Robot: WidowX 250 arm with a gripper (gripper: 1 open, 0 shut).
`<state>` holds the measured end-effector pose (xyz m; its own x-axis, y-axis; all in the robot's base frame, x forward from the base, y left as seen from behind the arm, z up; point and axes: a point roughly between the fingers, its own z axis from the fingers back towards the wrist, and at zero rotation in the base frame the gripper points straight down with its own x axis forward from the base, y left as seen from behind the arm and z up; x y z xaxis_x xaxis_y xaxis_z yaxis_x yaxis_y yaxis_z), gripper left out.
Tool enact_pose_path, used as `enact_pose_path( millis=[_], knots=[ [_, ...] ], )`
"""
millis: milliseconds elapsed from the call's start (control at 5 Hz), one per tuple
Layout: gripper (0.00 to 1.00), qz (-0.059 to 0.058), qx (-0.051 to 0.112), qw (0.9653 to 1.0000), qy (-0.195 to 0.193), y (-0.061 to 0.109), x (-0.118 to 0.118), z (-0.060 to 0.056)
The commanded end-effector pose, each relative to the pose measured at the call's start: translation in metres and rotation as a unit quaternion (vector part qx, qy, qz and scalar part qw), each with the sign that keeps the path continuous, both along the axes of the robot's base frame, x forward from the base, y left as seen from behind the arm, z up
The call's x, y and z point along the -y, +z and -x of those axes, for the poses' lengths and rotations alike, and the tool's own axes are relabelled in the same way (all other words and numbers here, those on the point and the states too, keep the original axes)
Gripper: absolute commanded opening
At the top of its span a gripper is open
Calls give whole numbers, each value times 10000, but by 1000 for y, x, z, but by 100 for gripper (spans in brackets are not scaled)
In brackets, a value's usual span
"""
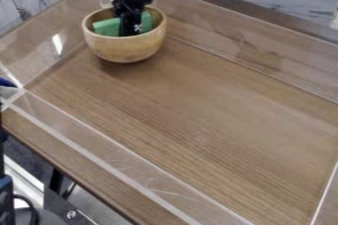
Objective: Put the green block in the brown bowl
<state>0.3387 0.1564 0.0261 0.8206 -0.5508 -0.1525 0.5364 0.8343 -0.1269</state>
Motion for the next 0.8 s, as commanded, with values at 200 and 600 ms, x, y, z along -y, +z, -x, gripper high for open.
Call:
enact_pose_path(
  millis=[200,600],
  knots=[
    [0,67,106,9994,-329,-18,1,-8],
    [0,-198,-166,9983,-531,-23,4,-25]
  ],
)
